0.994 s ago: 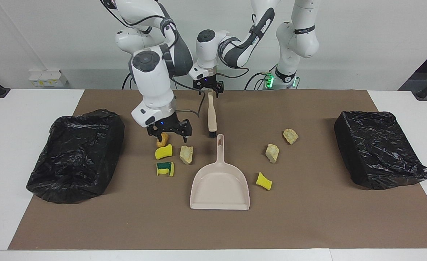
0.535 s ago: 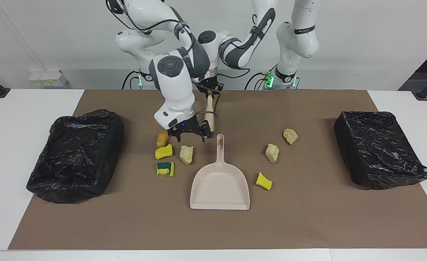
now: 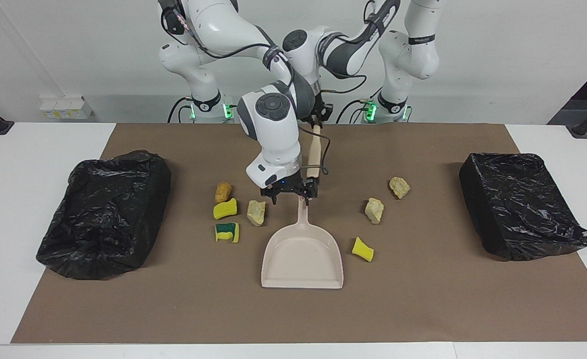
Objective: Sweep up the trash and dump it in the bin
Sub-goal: 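Grasp the brush with the left gripper while the right gripper grasps the dustpan, then lower the dustpan with the right gripper while the left gripper positions the brush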
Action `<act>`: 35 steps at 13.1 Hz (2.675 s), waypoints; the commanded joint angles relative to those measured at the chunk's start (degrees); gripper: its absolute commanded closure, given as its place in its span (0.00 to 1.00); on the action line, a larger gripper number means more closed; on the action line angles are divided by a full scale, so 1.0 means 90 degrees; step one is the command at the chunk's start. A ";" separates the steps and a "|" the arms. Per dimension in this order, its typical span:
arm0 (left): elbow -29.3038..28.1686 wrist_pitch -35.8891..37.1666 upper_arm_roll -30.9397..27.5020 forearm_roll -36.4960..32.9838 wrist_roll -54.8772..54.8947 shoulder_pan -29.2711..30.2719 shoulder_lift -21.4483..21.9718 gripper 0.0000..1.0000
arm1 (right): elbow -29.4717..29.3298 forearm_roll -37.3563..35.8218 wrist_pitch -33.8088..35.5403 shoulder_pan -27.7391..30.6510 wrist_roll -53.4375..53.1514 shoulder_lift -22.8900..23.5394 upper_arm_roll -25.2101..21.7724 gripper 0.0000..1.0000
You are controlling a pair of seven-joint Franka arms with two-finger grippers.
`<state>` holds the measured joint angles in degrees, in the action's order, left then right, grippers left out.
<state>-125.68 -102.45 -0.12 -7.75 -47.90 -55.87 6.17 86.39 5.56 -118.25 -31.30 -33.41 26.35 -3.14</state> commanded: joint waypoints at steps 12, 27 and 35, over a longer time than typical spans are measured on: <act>-0.1113 -0.0452 0.0062 -0.0760 -0.0097 0.3763 0.0857 1.00 | 0.0420 0.0046 -0.0592 -0.0291 0.0479 0.0384 0.0026 0.78; -0.1504 -0.1234 0.0092 -0.0089 0.0749 0.4274 0.0721 1.00 | 0.1993 -0.0188 0.0599 0.0431 0.8648 -0.1902 -0.0003 1.00; -0.1592 -0.1702 0.0092 0.0547 0.1934 0.3718 0.0555 1.00 | 0.2159 -0.0735 0.1147 -0.0027 0.8626 -0.1561 0.0016 1.00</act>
<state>-138.98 -114.99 1.45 -4.63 -31.98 -20.86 11.32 105.35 -0.08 -106.90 -31.02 46.44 11.71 -3.22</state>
